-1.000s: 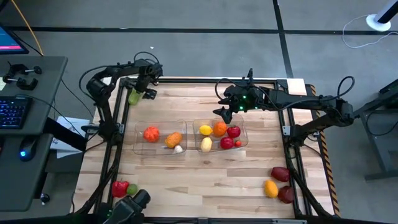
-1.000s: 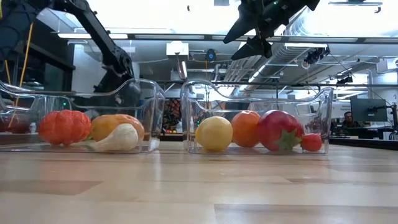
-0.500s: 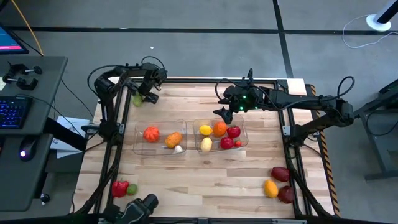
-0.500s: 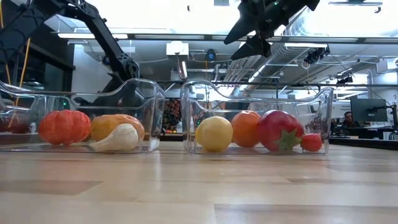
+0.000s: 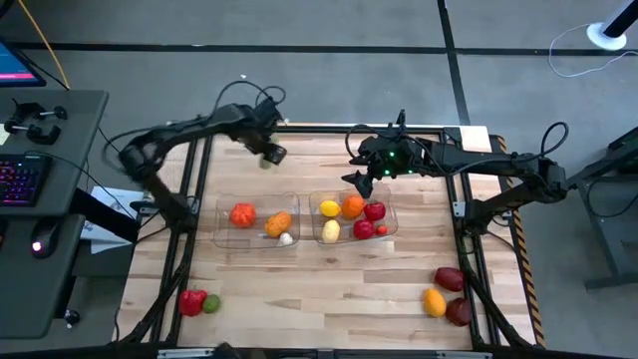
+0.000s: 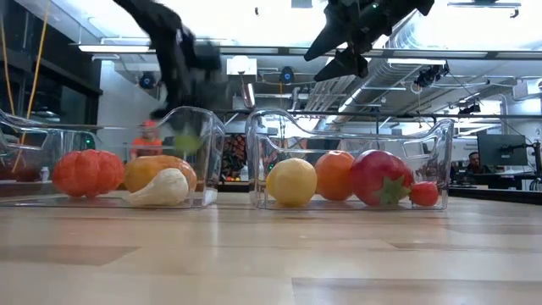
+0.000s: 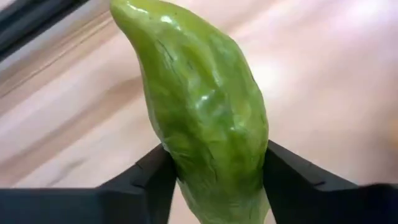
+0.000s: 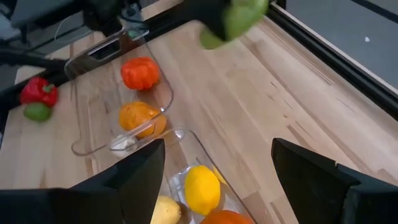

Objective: Sort produce into baskets
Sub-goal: Put the green cucumber into the left transparent bin

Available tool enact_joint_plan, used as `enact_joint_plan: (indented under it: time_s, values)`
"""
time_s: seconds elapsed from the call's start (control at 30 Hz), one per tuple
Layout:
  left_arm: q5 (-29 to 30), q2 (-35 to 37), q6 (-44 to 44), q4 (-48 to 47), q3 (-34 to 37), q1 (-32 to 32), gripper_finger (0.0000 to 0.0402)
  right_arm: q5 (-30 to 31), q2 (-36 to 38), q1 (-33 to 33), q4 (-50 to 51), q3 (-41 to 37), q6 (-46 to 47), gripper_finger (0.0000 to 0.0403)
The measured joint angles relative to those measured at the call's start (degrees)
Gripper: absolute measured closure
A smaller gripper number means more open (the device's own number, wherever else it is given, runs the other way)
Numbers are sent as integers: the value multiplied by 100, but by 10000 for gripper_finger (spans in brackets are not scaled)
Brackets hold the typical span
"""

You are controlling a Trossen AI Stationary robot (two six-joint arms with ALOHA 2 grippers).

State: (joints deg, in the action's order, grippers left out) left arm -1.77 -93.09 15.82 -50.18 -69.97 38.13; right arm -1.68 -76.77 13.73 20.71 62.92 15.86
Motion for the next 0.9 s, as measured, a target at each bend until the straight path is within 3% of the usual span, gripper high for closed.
enact_joint_plan:
  time_s: [0.13, 0.33, 0.53, 0.6, 0.7, 0.9]
  values:
    - [-386, 1072, -57, 316, -4, -1051, 182, 12, 1, 60, 0, 0, 279, 116]
    - [-377, 2269, -75, -533, -4, -3142, 196, -4, 2, 51, 0, 0, 511, 116]
    - [931, 2781, 1310, -1307, -4, -4840, 193, 0, 1, 51, -1, 0, 843, 116]
    - [1353, 2846, 1695, -1356, -4, -5214, 188, 0, 2, 51, 0, 0, 1012, 116]
    - [1691, 2886, 1478, -1376, -4, -5617, 183, 0, 2, 49, 0, 0, 1257, 116]
    - [1733, 2749, 1506, -1656, -4, -5882, 175, -35, 2, -101, 4, 0, 1709, 116]
